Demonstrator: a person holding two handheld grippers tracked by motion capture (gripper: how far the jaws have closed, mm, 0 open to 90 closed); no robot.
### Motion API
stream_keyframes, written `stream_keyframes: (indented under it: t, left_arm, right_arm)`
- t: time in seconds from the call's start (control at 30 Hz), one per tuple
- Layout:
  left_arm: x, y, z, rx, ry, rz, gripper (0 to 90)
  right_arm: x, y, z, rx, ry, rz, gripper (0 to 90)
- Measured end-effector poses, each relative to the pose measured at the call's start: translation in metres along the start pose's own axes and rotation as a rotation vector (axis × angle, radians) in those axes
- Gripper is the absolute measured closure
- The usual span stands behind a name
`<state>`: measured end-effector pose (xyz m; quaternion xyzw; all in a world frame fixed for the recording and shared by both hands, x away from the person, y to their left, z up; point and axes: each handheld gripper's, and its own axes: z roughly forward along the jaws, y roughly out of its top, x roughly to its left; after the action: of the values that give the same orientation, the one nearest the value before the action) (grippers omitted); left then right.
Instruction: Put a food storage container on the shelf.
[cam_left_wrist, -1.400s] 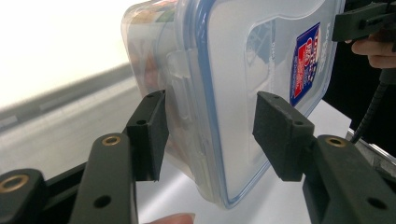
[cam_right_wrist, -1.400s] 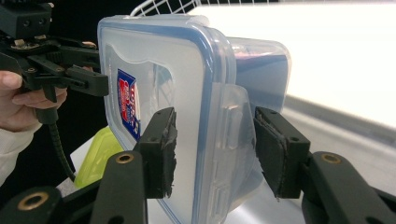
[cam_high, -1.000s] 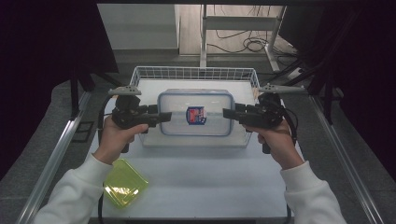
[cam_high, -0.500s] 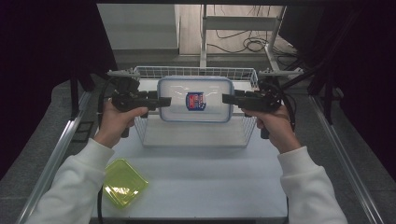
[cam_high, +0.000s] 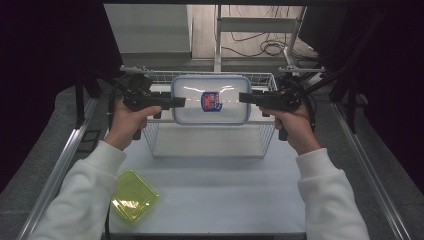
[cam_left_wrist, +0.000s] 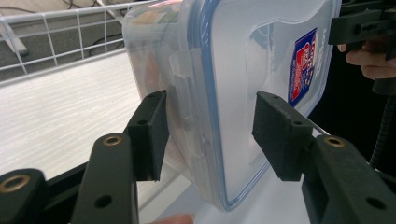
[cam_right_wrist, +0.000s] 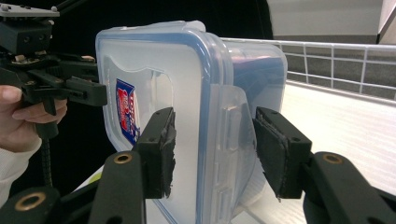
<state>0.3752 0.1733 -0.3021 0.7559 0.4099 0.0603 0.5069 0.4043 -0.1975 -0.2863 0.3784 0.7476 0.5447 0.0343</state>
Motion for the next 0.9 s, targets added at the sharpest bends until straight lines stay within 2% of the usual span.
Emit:
stream_keyframes:
  t: [0.23,0.3,0.33,0.47,0.6,0.67,0.8,0.9]
  left_arm:
    - [0.005,0.006,0.004,0.0,0.005,-0.023,46.0]
    - [0.008,0.008,0.006,-0.004,-0.004,-0.035,46.0]
    - [0.011,0.008,0.007,-0.013,-0.014,-0.057,45.9]
    - [0.015,0.009,0.009,-0.018,-0.022,-0.083,45.5]
    - [0.015,0.011,0.011,-0.017,-0.016,-0.099,44.3]
    - [0.016,0.011,0.012,-0.019,-0.015,-0.103,43.3]
    - [0.019,0.011,0.015,-0.024,-0.015,-0.128,41.4]
    - [0.022,0.012,0.018,-0.028,-0.019,-0.148,38.6]
  right_arm:
    - [-0.011,0.002,0.006,-0.002,0.008,0.04,48.5]
    - [-0.013,0.003,0.007,0.003,0.01,0.057,48.3]
    - [-0.015,0.004,0.009,-0.002,0.008,0.071,48.3]
    - [-0.017,0.006,0.011,-0.004,0.002,0.098,48.1]
    - [-0.02,0.009,0.014,0.002,-0.01,0.128,47.8]
    - [-0.02,0.011,0.016,0.002,-0.032,0.135,47.4]
    - [-0.02,0.012,0.018,0.008,-0.047,0.141,46.9]
    - [-0.022,0.012,0.021,0.008,-0.053,0.162,46.0]
